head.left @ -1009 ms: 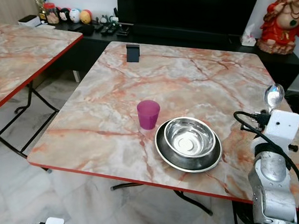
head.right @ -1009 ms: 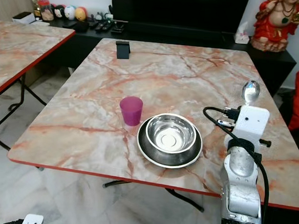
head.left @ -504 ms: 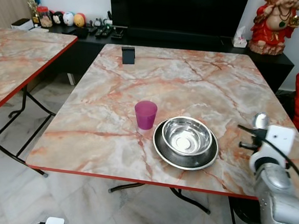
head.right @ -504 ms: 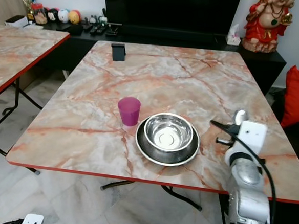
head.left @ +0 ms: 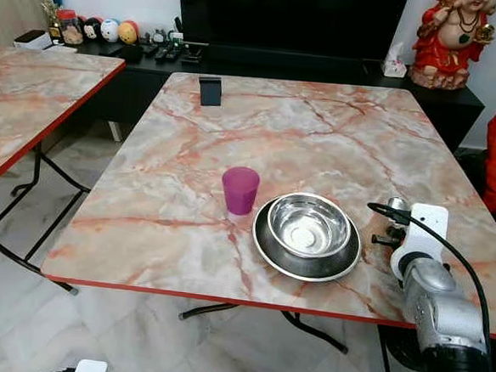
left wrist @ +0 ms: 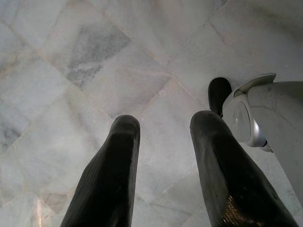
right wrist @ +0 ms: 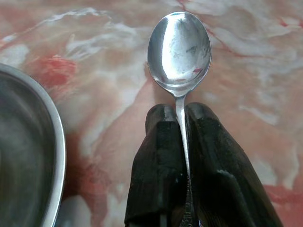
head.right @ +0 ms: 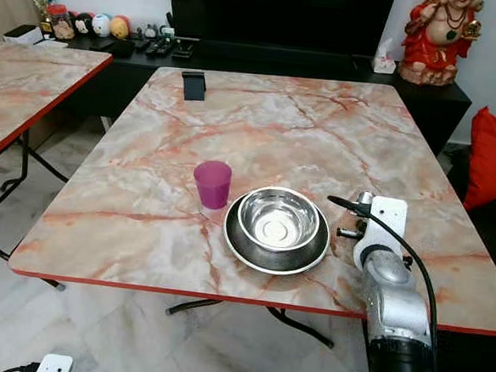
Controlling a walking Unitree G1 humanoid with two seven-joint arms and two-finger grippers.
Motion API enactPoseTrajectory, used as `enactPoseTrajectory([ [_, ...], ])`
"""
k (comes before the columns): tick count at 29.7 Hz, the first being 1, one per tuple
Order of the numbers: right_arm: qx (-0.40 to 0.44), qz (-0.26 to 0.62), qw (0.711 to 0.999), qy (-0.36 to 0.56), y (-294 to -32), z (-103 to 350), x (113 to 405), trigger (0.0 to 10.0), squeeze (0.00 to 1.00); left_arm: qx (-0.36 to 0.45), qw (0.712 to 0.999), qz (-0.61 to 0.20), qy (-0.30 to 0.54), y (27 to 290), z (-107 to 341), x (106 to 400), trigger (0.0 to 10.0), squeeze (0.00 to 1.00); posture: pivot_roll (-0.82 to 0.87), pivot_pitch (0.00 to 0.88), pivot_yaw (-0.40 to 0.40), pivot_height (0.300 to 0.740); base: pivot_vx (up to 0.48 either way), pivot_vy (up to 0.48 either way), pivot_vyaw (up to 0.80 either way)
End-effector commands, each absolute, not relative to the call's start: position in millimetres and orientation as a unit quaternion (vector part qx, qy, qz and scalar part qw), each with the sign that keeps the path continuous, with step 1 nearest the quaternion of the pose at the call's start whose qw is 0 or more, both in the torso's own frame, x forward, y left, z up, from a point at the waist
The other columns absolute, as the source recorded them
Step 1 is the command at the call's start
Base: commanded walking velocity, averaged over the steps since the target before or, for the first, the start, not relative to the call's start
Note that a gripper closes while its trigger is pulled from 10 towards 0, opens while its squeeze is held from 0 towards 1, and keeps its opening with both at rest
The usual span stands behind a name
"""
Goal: Setting the table
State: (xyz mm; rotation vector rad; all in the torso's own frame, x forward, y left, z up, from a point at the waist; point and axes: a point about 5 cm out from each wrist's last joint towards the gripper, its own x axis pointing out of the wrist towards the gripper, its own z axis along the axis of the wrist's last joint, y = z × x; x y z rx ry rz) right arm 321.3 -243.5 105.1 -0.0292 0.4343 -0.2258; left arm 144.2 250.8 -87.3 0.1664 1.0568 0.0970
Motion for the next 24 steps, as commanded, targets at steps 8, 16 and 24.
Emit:
enactPoseTrajectory([
  [8,-0.012,-0.107,0.966,0.235,-245.4,100.0,329.5,10.0,0.0,0.075,0.858,0.049,0.506,250.5,-88.1,142.7,10.0,0.0,-0.01,0.0,-0.002,0.711,0.0,0.0,0.0],
  [16,-0.018,-0.093,0.968,0.234,-242.6,100.3,334.4,10.0,0.0,0.077,0.858,0.049,0.506,250.7,-87.9,143.0,10.0,0.0,-0.01,0.0,0.002,0.711,0.0,0.0,0.0],
  [24,-0.032,-0.08,0.968,0.237,-242.6,101.2,339.2,10.0,0.0,0.076,0.859,0.051,0.504,250.7,-87.4,144.3,10.0,0.0,0.0,0.0,0.001,0.711,0.0,0.0,0.0],
])
